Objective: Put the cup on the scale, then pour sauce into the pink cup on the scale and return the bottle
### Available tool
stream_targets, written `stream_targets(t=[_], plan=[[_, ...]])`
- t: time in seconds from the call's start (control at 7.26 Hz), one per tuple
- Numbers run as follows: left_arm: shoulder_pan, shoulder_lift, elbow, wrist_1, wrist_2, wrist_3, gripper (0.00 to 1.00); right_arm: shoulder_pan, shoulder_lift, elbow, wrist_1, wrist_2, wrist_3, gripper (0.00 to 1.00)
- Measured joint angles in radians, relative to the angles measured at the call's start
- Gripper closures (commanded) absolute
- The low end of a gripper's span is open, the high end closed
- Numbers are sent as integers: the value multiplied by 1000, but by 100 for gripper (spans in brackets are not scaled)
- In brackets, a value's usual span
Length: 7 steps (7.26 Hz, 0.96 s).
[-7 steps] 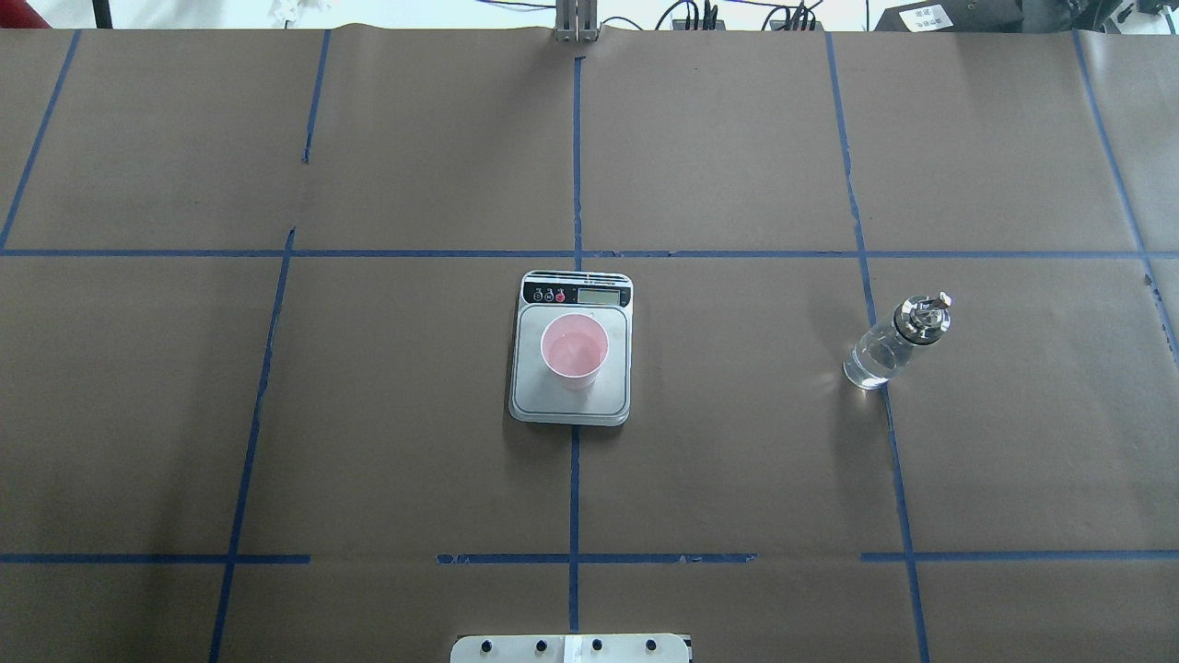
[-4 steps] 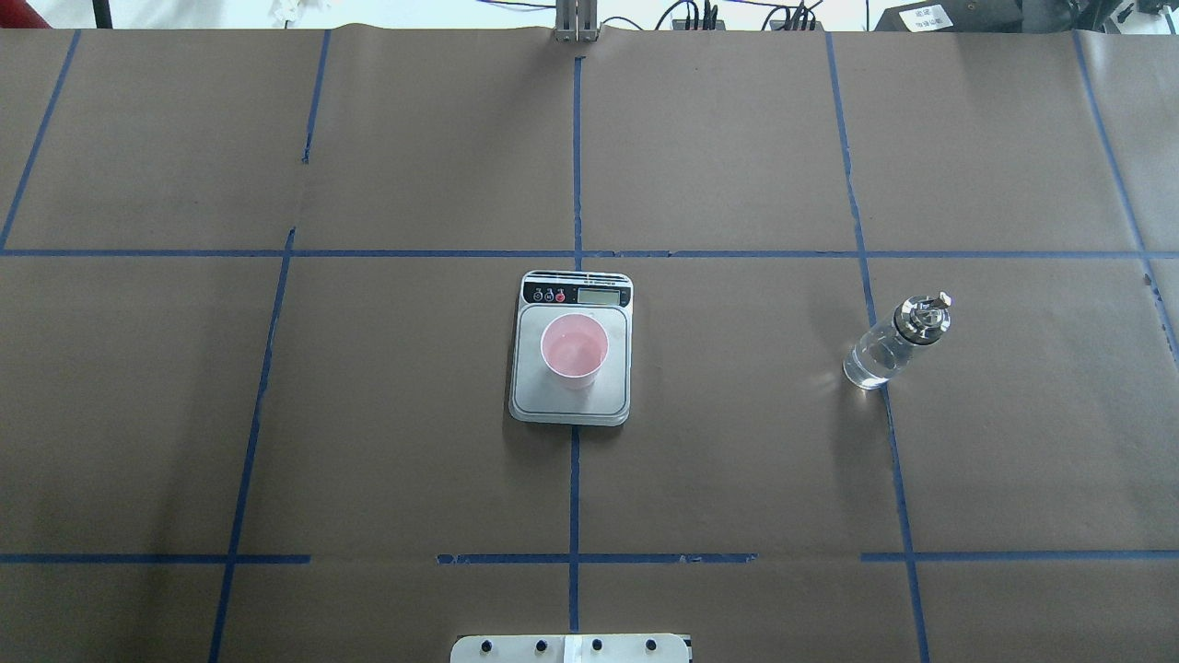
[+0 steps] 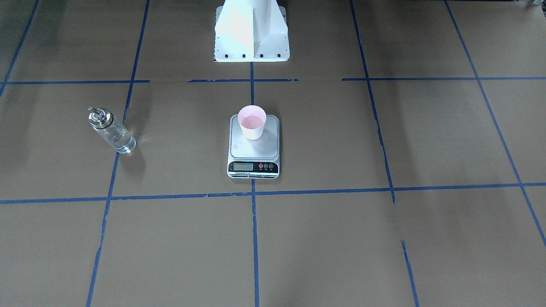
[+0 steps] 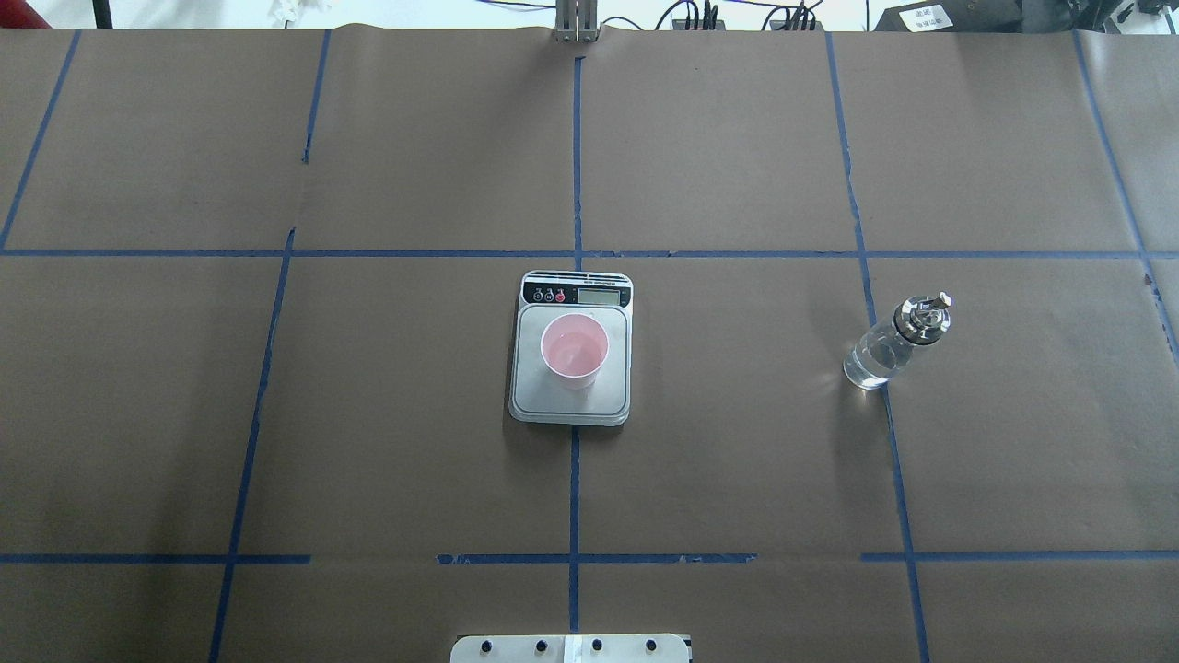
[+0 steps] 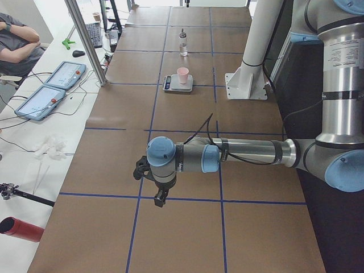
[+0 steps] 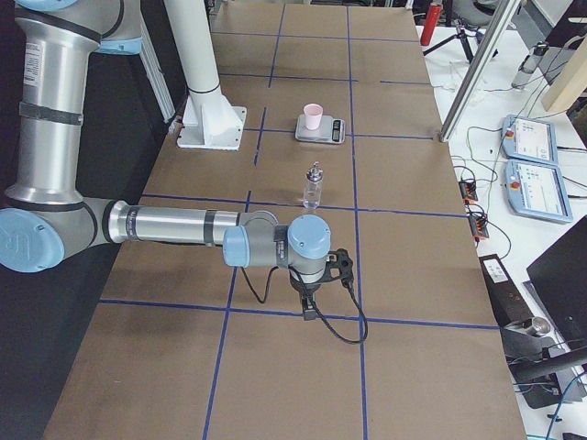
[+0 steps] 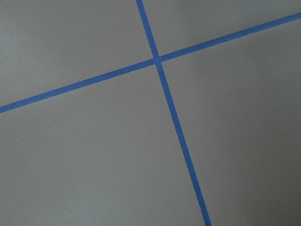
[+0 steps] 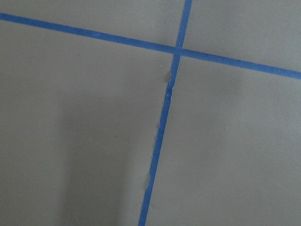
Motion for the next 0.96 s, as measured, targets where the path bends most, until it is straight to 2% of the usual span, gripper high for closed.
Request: stream_targets(t=[0.41, 0.96], plan=[[0, 0, -6, 4, 0, 0, 0, 1, 118, -136, 6, -2, -2, 0], [0, 3, -6, 7, 1, 0, 0, 2, 128, -149, 7, -3, 0, 0]])
